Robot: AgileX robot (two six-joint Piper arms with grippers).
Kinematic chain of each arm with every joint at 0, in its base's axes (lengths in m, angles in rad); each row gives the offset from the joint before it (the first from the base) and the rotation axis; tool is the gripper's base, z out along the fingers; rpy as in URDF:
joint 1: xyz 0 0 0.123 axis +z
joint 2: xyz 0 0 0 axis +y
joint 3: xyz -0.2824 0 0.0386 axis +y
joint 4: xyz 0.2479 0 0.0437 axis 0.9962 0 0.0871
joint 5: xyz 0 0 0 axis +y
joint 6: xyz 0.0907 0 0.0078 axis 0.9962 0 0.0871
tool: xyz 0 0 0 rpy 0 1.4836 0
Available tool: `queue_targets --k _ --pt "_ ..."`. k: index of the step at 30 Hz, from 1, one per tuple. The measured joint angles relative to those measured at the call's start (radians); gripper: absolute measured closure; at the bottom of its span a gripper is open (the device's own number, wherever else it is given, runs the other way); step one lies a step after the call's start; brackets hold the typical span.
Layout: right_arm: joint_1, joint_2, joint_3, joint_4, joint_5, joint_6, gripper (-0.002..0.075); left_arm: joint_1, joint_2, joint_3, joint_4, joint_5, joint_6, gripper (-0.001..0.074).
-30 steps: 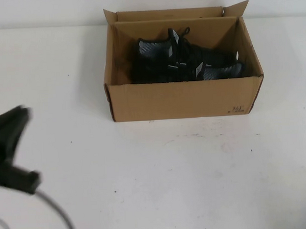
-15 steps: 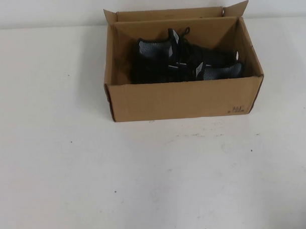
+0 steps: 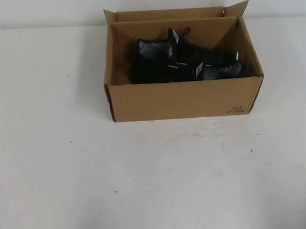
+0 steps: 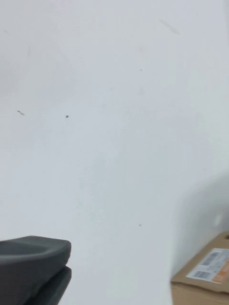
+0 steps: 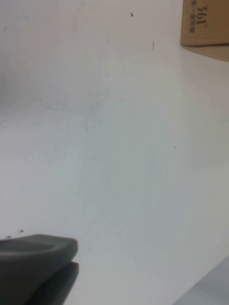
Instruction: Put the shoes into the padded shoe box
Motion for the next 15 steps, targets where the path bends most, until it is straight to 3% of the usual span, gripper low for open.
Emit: queue_targets --k 15 --pt "0.0 0.0 0.0 0.0 0.0 0.0 0.0734 0.0 -0.002 0.0 0.0 0.02 0.0 0.0738"
